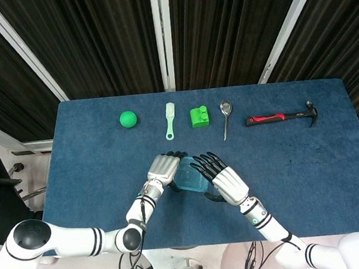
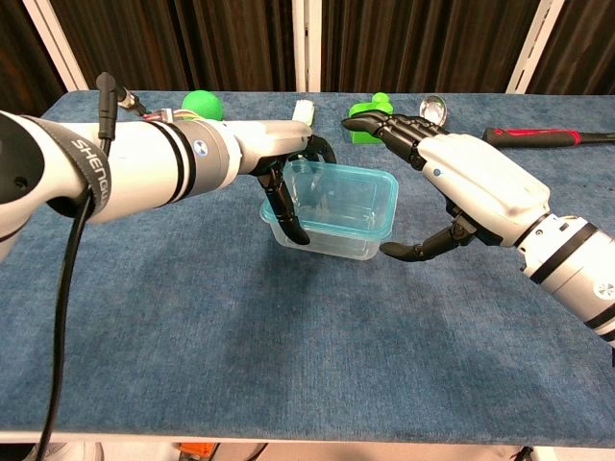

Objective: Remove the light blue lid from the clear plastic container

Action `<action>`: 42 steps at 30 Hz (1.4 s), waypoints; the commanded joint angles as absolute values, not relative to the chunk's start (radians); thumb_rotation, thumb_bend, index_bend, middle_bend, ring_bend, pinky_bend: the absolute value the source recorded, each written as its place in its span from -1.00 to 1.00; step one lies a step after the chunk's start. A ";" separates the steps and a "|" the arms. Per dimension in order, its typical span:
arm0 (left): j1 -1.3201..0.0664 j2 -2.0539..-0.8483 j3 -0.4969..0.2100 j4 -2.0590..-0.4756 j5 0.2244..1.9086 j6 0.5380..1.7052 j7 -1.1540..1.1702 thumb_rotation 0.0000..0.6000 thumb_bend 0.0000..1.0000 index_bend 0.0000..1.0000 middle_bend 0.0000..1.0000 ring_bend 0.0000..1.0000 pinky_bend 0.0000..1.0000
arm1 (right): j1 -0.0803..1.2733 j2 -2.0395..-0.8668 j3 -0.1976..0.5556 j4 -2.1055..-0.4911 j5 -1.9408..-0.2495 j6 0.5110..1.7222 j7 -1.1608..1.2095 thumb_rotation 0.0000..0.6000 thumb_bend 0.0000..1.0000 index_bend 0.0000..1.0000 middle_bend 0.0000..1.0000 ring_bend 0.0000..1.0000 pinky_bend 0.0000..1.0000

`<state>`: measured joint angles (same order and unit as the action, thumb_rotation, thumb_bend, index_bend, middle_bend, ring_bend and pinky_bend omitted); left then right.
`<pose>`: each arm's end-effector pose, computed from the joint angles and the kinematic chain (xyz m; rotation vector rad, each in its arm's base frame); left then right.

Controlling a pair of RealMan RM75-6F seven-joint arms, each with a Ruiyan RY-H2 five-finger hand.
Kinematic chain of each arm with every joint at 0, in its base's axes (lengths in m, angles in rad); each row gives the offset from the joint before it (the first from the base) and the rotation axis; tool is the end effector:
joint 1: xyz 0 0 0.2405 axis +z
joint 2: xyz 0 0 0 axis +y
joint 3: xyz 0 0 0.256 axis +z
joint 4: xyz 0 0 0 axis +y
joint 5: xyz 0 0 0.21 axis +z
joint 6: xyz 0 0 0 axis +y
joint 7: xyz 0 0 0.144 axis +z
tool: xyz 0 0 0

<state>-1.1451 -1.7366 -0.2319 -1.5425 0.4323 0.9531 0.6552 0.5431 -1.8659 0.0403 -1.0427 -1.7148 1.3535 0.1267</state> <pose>-0.0282 0.3397 -0.0882 -1.9871 -1.1762 -0.7739 -0.1656 -0.2726 -0.0676 1.8639 -0.8284 1.4278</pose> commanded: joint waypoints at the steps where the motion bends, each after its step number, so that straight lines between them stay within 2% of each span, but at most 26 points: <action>1: -1.146 -1.735 -0.232 -1.544 0.429 0.952 0.653 1.00 -1.00 -0.36 -0.36 -0.56 -0.42 | 0.546 -1.870 0.040 -1.037 -1.713 1.353 0.122 1.00 -0.83 -1.00 -1.00 -1.00 -1.00; 26: -1.153 -1.744 -0.222 -1.530 0.430 0.954 0.656 1.00 -1.00 -0.36 -0.37 -0.56 -0.42 | 0.554 -1.876 0.051 -1.034 -1.697 1.387 0.144 1.00 -0.81 -1.00 -1.00 -1.00 -1.00; 34: -1.156 -1.748 -0.221 -1.521 0.428 0.952 0.658 1.00 -1.00 -0.36 -0.37 -0.56 -0.42 | 0.557 -1.893 0.057 -1.007 -1.704 1.419 0.174 1.00 -0.55 -1.00 -1.00 -1.00 -1.00; 39: -1.156 -1.750 -0.220 -1.517 0.426 0.947 0.658 1.00 -1.00 -0.36 -0.37 -0.56 -0.42 | 0.558 -1.901 0.059 -0.991 -1.706 1.433 0.185 1.00 -0.46 -1.00 -0.98 -1.00 -1.00; 42: -1.156 -1.748 -0.221 -1.517 0.424 0.942 0.655 1.00 -1.00 -0.36 -0.37 -0.56 -0.42 | 0.558 -1.910 0.057 -0.973 -1.713 1.449 0.190 1.00 -0.40 -0.92 -0.96 -1.00 -0.99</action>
